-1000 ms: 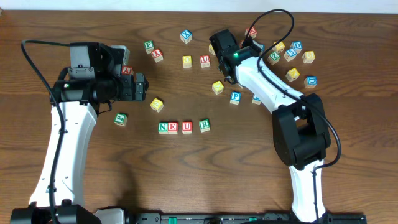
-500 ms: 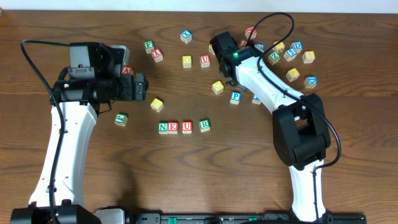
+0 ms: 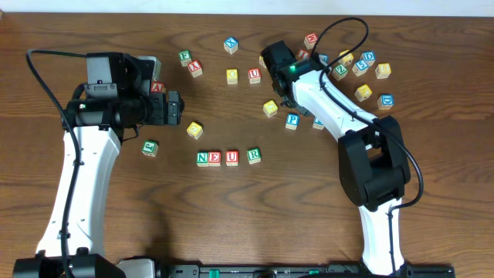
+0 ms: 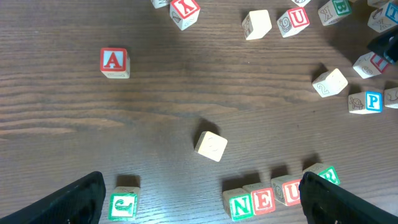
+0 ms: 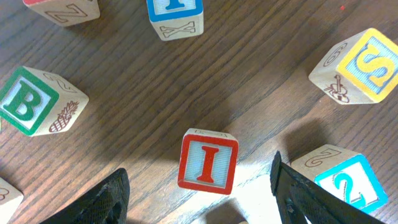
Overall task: Spell out NEURIPS
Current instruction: 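Lower the right gripper and close it on the red I block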
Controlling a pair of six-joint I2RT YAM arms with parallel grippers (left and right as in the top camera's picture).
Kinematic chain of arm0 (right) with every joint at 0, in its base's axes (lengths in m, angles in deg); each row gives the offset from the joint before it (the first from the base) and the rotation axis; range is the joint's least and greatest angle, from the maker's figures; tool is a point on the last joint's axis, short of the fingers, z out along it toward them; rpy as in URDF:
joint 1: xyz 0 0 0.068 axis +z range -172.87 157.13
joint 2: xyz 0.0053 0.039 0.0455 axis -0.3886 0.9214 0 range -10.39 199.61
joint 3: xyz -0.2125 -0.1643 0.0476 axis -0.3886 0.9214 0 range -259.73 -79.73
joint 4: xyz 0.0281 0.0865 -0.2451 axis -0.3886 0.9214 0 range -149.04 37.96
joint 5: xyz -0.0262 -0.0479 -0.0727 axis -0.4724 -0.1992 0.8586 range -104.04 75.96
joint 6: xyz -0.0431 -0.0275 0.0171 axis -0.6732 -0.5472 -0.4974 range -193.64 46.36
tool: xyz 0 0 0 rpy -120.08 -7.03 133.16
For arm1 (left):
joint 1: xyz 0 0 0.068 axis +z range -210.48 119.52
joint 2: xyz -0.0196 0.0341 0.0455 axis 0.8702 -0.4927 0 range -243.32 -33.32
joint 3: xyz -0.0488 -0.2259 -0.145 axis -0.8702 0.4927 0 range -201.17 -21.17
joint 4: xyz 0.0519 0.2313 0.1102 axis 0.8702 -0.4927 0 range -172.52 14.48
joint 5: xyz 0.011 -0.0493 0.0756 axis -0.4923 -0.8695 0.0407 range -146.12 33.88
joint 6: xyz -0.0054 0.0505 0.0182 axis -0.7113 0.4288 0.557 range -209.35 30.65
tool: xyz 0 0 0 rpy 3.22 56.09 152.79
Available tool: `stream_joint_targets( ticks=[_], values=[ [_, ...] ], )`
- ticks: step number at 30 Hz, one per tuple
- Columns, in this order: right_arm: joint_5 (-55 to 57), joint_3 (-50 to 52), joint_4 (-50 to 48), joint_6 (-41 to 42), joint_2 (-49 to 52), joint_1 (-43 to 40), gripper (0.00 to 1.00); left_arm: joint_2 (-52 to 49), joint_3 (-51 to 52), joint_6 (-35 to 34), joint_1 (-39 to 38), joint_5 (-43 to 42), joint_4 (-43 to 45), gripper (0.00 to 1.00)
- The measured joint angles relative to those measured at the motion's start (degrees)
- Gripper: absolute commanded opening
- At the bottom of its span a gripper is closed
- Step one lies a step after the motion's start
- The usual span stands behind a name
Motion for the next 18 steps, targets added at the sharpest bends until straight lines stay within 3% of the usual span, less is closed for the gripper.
stream_joint_targets(
  ticks=[8, 18],
  values=[
    [0.76, 0.00, -0.13, 0.42, 1.49, -0.07, 0.68, 0.00, 0.00, 0.00, 0.00, 0.00, 0.00, 0.98],
    [0.83, 0.00, -1.14, 0.79, 3.30, -0.07, 0.56, 0.00, 0.00, 0.00, 0.00, 0.00, 0.00, 0.98]
  ],
)
